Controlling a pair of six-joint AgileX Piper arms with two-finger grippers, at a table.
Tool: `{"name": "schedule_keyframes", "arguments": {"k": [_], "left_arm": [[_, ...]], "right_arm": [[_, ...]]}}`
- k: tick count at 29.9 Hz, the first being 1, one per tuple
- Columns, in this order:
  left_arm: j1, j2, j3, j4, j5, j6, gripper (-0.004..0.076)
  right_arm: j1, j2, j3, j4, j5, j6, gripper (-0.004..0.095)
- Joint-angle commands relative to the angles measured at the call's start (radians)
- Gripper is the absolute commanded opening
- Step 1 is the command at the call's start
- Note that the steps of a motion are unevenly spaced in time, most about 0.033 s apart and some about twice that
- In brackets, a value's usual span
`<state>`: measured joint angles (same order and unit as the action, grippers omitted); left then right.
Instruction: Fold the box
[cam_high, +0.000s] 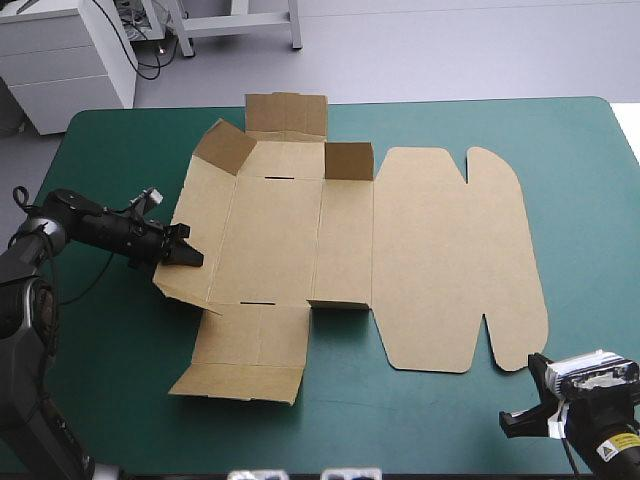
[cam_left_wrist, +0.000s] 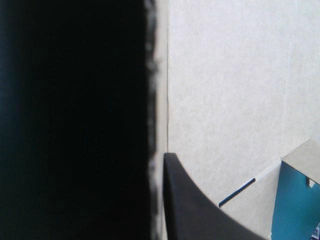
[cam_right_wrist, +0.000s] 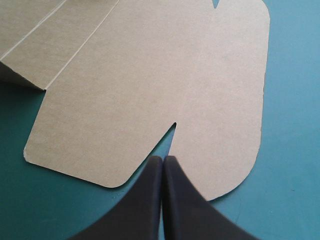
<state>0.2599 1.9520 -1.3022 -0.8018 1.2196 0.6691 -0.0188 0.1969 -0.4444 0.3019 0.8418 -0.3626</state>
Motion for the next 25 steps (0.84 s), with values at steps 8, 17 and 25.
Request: {"name": "schedule_keyframes", "arguments": {"k": [8,17,25], "left_arm": [[-0.032,-0.07,-0.137,0.142,0.076,-0.011,-0.0006],[-0.255,-0.105,-0.503,0.428,0.07,-0.117,0.0],[-0.514,-0.101,-0.732,0.657,-0.109,-0.001,-0.0001]], "right_arm": [[0.002,0.019,-0.027,0.011,-0.069,-0.005,-0.0019],[0.002,0.019,-0.027,0.011,-0.069,-0.006,-0.0019],[0.002,0.019,-0.027,0.011,-0.069,-0.006,-0.0019]]}}
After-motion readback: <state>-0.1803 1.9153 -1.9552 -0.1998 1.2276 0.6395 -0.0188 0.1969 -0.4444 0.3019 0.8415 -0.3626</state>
